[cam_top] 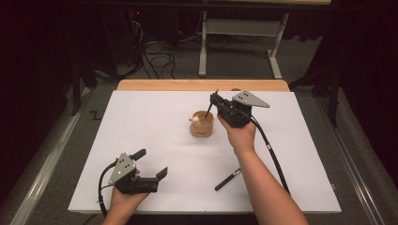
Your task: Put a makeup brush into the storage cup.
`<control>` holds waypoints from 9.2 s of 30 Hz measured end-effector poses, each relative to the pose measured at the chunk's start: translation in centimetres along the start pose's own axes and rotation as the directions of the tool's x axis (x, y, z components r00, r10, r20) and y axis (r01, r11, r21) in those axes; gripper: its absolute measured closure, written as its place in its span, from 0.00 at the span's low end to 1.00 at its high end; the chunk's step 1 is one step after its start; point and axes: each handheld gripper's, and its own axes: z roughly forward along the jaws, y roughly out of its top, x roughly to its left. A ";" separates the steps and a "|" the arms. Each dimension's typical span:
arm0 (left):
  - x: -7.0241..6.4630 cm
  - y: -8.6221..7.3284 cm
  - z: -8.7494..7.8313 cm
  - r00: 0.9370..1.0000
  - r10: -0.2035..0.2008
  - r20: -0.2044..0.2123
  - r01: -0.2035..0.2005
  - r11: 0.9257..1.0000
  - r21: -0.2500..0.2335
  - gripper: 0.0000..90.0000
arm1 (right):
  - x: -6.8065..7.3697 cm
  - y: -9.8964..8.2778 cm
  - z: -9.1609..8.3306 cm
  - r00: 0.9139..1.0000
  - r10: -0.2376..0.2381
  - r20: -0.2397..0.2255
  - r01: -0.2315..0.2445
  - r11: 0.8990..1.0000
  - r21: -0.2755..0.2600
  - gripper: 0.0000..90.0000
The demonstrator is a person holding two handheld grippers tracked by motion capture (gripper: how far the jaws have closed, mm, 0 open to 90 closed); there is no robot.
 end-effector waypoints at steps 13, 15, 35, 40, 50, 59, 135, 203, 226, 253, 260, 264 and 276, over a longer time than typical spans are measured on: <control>0.0 0.0 0.0 1.000 0.004 0.001 -0.004 1.000 -0.001 0.02 | -0.2 -1.1 0.8 1.000 -0.002 0.013 0.001 0.999 0.041 0.94; 0.0 0.0 0.0 1.000 0.004 0.001 -0.004 1.000 -0.001 0.02 | -0.2 -1.2 1.0 1.000 0.002 0.017 -0.003 0.999 0.045 0.94; 0.0 0.0 0.0 1.000 0.000 0.005 0.000 1.000 0.000 0.02 | -1.4 -3.2 2.0 0.997 0.063 0.040 -0.068 0.991 0.119 0.94; 0.0 0.0 0.0 1.000 0.000 0.006 0.000 1.000 -0.001 0.02 | -1.6 -3.5 2.0 0.996 0.082 0.030 -0.086 0.987 0.133 0.94; 0.0 0.0 0.0 1.000 0.001 0.007 -0.001 1.000 0.001 0.02 | -1.7 -4.0 2.5 0.995 0.083 0.057 -0.090 0.986 0.142 0.63; -0.1 -0.1 0.1 1.000 0.002 0.007 -0.002 1.000 0.002 0.02 | -2.5 -4.3 2.5 0.986 0.138 0.095 -0.152 0.975 0.163 0.15; 0.0 -0.3 0.8 1.000 0.016 -0.005 -0.016 0.999 0.029 0.02 | -1.9 -8.4 -15.0 0.997 -0.033 0.072 0.022 0.989 0.145 0.00; -0.4 2.7 4.3 0.998 0.047 0.047 -0.062 0.915 0.399 0.03 | -2.2 -10.0 -18.7 0.993 -0.092 0.074 0.084 0.991 0.105 0.00; -0.8 2.4 6.6 0.996 0.052 0.073 -0.088 0.713 0.696 0.06 | -2.1 -10.1 -18.6 0.995 -0.083 0.058 0.076 0.991 0.108 0.00; -4.0 3.6 8.9 0.993 -0.025 0.112 -0.071 0.635 0.769 0.08 | -2.2 -10.0 -18.7 0.996 -0.066 0.052 0.060 0.993 0.106 0.00; -5.2 3.9 9.9 0.990 -0.030 0.137 -0.087 0.634 0.769 0.09 | -2.3 -10.1 -18.6 0.996 -0.073 0.049 0.067 0.992 0.106 0.00; -5.9 4.1 10.6 0.988 -0.036 0.150 -0.093 0.636 0.766 0.10 | -2.4 -10.1 -18.6 0.996 -0.067 0.055 0.061 0.993 0.104 0.00; -8.0 4.4 12.2 0.980 -0.029 0.198 -0.136 0.632 0.763 0.11 | -2.7 -10.2 -18.7 0.997 -0.053 0.060 0.047 0.993 0.106 0.00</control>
